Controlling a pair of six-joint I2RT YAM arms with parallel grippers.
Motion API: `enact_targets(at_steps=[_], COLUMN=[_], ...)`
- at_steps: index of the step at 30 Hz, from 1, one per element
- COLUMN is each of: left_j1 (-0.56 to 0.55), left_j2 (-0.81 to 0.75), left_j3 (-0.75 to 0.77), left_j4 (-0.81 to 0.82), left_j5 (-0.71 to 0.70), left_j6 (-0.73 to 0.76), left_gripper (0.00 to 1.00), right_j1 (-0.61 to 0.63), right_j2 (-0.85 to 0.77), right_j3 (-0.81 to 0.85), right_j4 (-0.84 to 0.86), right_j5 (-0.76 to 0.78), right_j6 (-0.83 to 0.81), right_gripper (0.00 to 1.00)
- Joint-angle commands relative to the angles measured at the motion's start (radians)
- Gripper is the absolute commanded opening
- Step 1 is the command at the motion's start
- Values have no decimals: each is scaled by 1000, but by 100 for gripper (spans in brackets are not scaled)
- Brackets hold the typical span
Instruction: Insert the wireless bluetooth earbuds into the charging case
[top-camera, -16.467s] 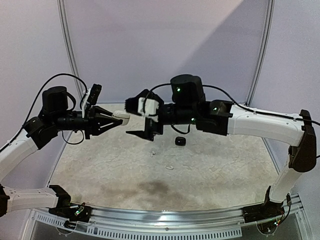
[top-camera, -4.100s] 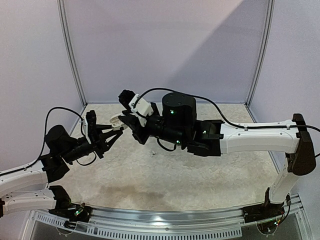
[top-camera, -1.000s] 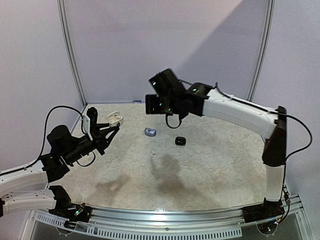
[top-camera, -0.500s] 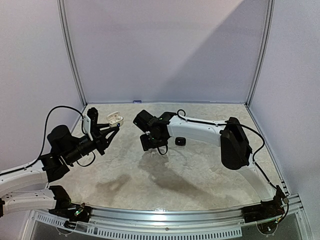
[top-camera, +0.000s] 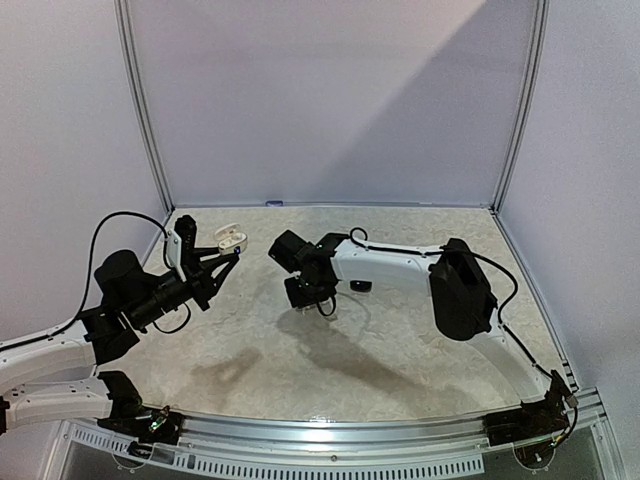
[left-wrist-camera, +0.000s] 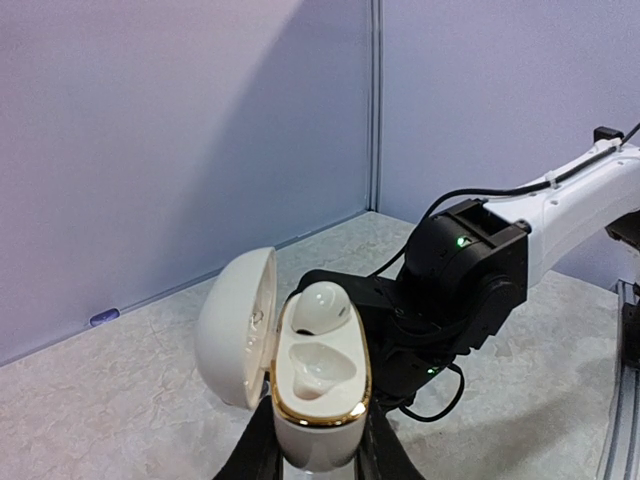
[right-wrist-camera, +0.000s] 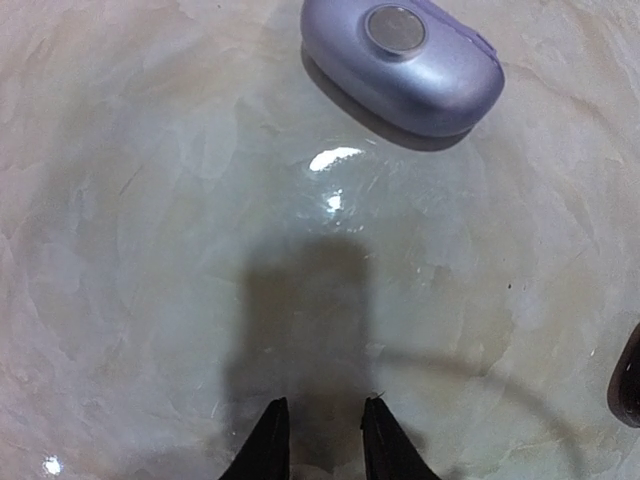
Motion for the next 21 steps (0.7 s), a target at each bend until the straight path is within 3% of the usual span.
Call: enact_targets(at_steps=[1,5,21], left_j1=[-8,-8,-8], left_j2=[2,2,3], left_j3=[23,23,21], left_j4=[-12,-12,-14], left_j5=[6,6,15], left_j6=[9,9,11], left_gripper=[0,0,0], right_j1=[4,21,51], right_j2=[-14,-44,-93], right_j3=[-82,-107,-176], right_j4=[-31,-29,-112], right_j5=[-44,-67,-82], right_j6=[-12,-62,-133], right_gripper=[23,19,24])
